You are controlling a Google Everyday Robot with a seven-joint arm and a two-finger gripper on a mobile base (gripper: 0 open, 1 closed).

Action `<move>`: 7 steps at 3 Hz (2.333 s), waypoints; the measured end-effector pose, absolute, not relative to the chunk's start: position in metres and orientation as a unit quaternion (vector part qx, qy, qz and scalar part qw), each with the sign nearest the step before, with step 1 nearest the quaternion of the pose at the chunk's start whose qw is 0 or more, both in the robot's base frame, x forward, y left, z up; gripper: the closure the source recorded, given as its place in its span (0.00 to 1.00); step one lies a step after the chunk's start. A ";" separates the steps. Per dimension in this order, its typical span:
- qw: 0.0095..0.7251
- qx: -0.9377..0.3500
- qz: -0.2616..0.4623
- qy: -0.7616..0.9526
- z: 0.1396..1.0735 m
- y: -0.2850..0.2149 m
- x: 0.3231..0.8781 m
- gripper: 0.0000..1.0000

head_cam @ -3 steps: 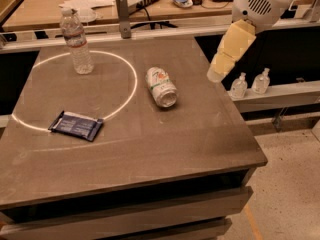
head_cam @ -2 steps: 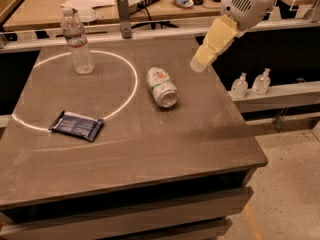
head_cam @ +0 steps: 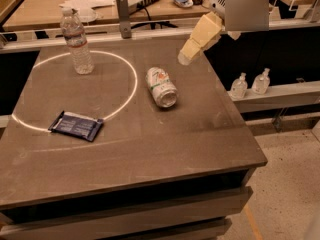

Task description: Pick 7up can

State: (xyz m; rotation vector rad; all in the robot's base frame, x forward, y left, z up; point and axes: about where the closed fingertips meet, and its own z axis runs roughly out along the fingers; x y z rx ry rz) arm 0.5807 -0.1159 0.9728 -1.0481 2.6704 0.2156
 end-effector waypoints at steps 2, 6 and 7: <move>0.072 -0.299 0.056 0.950 0.936 -0.056 0.610 0.00; -0.001 -0.193 0.096 0.977 0.854 -0.016 0.614 0.00; 0.004 -0.204 0.106 0.973 0.847 -0.012 0.611 0.25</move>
Offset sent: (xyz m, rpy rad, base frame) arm 0.0172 0.0844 -0.0682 -0.1566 0.3004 -0.2687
